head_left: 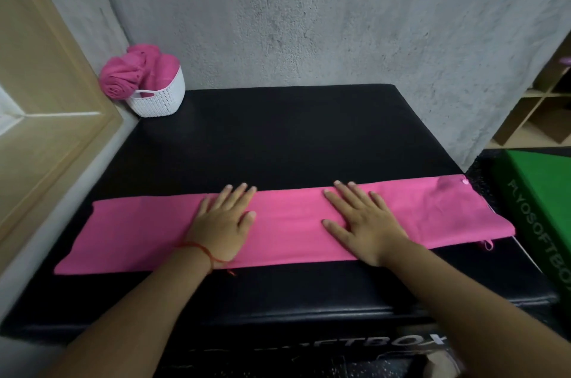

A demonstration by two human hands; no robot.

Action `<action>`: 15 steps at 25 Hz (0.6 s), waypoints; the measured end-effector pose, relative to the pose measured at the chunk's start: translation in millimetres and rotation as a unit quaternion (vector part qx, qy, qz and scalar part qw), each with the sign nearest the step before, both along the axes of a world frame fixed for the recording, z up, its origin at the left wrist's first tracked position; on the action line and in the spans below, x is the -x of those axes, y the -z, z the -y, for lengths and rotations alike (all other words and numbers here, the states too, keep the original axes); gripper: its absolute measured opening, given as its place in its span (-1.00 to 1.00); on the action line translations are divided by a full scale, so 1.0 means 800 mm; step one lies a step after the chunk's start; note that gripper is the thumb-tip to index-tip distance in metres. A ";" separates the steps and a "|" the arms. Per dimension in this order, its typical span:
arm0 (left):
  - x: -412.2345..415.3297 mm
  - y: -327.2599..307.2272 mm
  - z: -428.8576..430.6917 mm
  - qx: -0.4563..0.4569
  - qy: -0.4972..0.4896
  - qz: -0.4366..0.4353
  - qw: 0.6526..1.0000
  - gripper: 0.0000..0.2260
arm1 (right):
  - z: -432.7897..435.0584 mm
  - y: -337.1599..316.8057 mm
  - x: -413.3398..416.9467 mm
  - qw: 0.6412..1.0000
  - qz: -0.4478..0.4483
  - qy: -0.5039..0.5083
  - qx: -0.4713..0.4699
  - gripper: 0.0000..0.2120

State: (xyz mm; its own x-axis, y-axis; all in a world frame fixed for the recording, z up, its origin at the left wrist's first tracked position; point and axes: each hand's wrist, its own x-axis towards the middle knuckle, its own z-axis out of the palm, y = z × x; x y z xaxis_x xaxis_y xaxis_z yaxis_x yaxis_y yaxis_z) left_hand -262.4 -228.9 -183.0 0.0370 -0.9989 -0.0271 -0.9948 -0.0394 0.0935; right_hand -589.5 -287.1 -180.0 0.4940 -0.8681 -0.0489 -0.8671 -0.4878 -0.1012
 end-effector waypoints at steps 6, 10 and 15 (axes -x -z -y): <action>-0.120 0.001 -0.005 -0.029 -0.085 -0.001 0.996 -0.45 | 0.036 0.000 0.173 0.988 0.000 0.154 -0.004 -0.21; -0.216 0.005 -0.028 -0.039 -0.191 -0.004 0.981 -0.39 | 0.047 0.009 0.208 0.976 0.018 0.218 -0.005 -0.11; -0.285 0.006 -0.052 -0.051 -0.301 -0.037 0.952 -0.33 | 0.052 0.016 0.211 0.963 0.053 0.263 0.002 -0.06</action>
State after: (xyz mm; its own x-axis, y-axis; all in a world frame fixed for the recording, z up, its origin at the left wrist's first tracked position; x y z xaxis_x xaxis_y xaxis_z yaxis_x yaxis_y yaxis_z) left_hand -34.7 -187.5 -187.7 0.5952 -0.7899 -0.1478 -0.7805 -0.6120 0.1279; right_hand -758.4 -329.0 -193.1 -0.0126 -0.9997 -0.0189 -0.9793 0.0162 -0.2016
